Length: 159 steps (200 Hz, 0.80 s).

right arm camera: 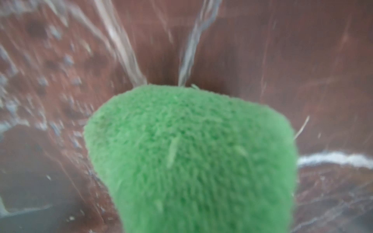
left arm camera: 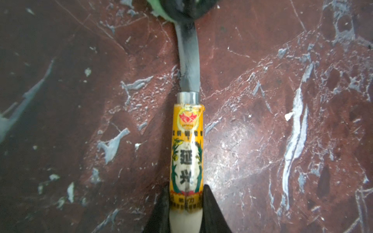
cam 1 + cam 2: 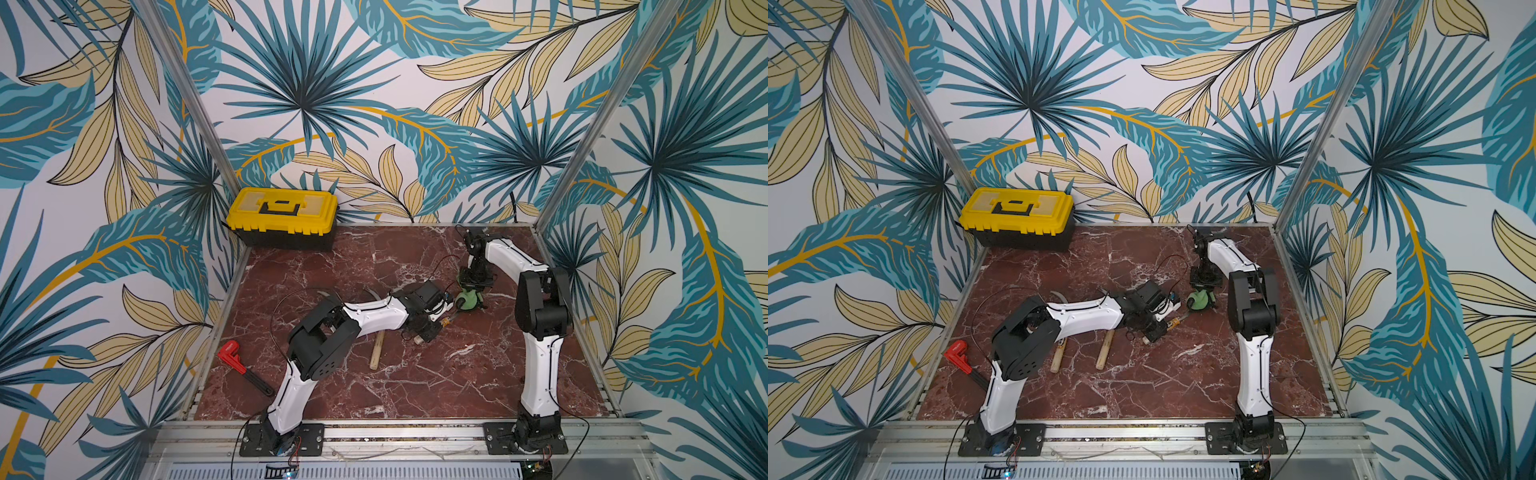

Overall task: Wipe small sickles with rags
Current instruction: Wipe the small sickle at the center of the board.

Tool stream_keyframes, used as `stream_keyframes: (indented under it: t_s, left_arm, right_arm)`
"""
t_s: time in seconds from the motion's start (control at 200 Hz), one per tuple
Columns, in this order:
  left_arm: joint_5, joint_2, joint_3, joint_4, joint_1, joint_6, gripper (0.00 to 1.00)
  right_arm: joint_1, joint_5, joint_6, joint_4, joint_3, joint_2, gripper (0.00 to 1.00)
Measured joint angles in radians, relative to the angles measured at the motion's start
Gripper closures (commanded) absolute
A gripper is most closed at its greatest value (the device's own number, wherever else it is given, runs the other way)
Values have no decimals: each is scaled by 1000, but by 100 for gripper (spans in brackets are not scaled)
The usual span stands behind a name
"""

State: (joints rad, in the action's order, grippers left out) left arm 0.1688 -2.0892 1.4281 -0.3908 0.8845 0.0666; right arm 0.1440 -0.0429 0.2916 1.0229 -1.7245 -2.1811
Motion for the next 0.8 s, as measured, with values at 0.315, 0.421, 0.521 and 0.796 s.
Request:
stream_keyframes:
  t_s: [0.315,0.421,0.521,0.796]
  left_arm:
    - [2,18,-41,52,0,11,100]
    - [12,28,-61,61,-1,16,100]
    - [14,33,-72,76,-2,18,100]
    - [26,45,-97,97,-2,29,100]
  right_arm:
    - [107,41,50,-5,222,148,85]
    - [114,67,58,-2,240,170,85]
    - [113,74,60,35,209,171,85]
    - [15,46,51,116,-89,129,85]
